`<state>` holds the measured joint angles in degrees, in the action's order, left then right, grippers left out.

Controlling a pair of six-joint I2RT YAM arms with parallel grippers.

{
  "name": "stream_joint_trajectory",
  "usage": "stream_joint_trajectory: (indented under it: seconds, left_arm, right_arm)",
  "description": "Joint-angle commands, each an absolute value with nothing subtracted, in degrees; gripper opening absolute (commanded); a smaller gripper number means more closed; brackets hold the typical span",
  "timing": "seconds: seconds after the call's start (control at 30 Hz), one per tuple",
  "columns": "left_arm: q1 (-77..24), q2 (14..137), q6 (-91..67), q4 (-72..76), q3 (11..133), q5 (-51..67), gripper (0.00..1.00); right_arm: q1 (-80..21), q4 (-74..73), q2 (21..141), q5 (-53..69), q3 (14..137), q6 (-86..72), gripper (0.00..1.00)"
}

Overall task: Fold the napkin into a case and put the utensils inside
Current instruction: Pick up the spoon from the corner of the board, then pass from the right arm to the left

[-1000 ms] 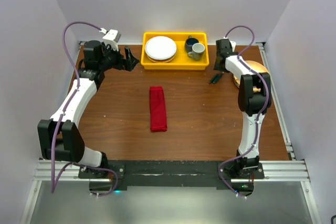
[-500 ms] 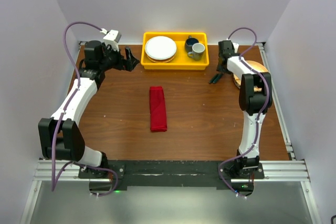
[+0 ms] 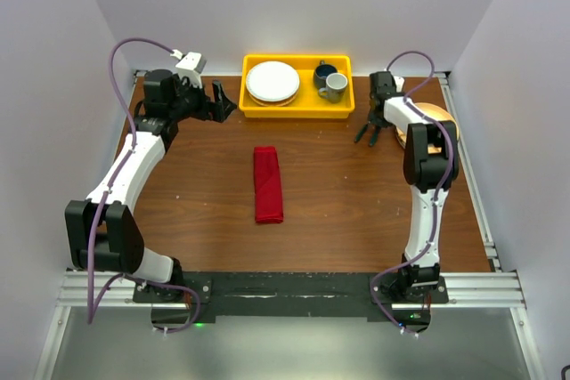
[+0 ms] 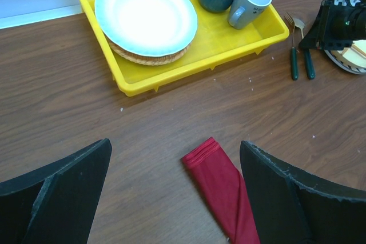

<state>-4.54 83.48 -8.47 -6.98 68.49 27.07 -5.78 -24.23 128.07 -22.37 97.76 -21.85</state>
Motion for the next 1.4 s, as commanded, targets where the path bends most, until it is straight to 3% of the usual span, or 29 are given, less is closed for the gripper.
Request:
stream_joint_trajectory:
  seconds: [0.0, 0.1, 0.3, 0.43, 0.5, 0.63, 0.67, 0.73, 0.77, 0.87, 0.93, 1.03, 1.17, 1.37]
  left_arm:
    - [-4.57, 83.41, -9.75, -6.33, 69.08, 28.13, 1.00]
    - [-4.48, 82.79, -10.11, -6.24, 68.91, 28.04, 1.00]
    - [-4.48, 81.48, -9.24, -5.10, 68.82, 28.39, 1.00]
    - [-3.87, 79.11, -5.81, -2.38, 68.29, 28.13, 1.00]
    - [-2.64, 77.44, -2.91, -1.50, 68.38, 30.22, 1.00]
    - [3.06, 75.77, 0.00, 2.60, 69.96, 49.81, 1.00]
    - [3.42, 74.80, 2.52, 3.77, 69.79, 52.10, 1.00]
    - [3.60, 73.13, 5.61, 7.71, 67.69, 59.30, 1.00]
    - [3.52, 71.04, 9.37, 9.65, 66.28, 62.20, 1.00]
    - [2.20, 66.64, 11.60, 18.35, 60.39, 66.27, 0.98]
    - [0.54, 64.18, 13.52, 23.19, 56.80, 66.53, 0.96]
    - [-6.22, 60.58, 22.97, 24.35, 52.39, 66.71, 0.93]
    - [-12.47, 58.18, 29.00, 23.91, 50.01, 65.65, 0.85]
    - [-16.70, 57.39, 26.82, 23.55, 50.97, 66.36, 0.75]
  right_arm:
    - [-5.27, -26.72, 124.20, -19.60, 98.00, -23.55, 0.08]
    - [-5.36, -26.89, 120.07, -19.25, 97.65, -23.03, 0.00]
    - [-5.36, -27.77, 110.86, -16.80, 97.74, -20.31, 0.00]
    - [-5.27, -26.81, 102.94, -5.31, 96.07, -16.80, 0.00]
    - [-5.27, -25.58, 98.38, 10.32, 94.67, -13.19, 0.00]
    - [-5.36, -20.94, 92.82, 43.96, 92.03, -12.30, 0.00]
    - [-5.27, -14.83, 92.12, 57.00, 90.11, -16.31, 0.00]
    - [-6.23, -4.28, 90.71, 67.45, 87.03, -25.35, 0.00]
    - [-6.85, 9.88, 90.44, 73.85, 83.27, -38.28, 0.00]
    - [-10.80, 26.13, 88.51, 77.60, 77.55, -54.00, 0.00]
    - [-14.74, 28.21, 86.24, 79.54, 74.81, -56.16, 0.00]
    - [-19.84, 23.05, 84.38, 81.21, 74.00, -51.36, 0.00]
    - [-22.41, 1.39, 82.09, 82.18, 77.25, -36.59, 0.00]
    - [-23.55, -2.20, 81.39, 83.85, 76.56, -33.66, 0.00]
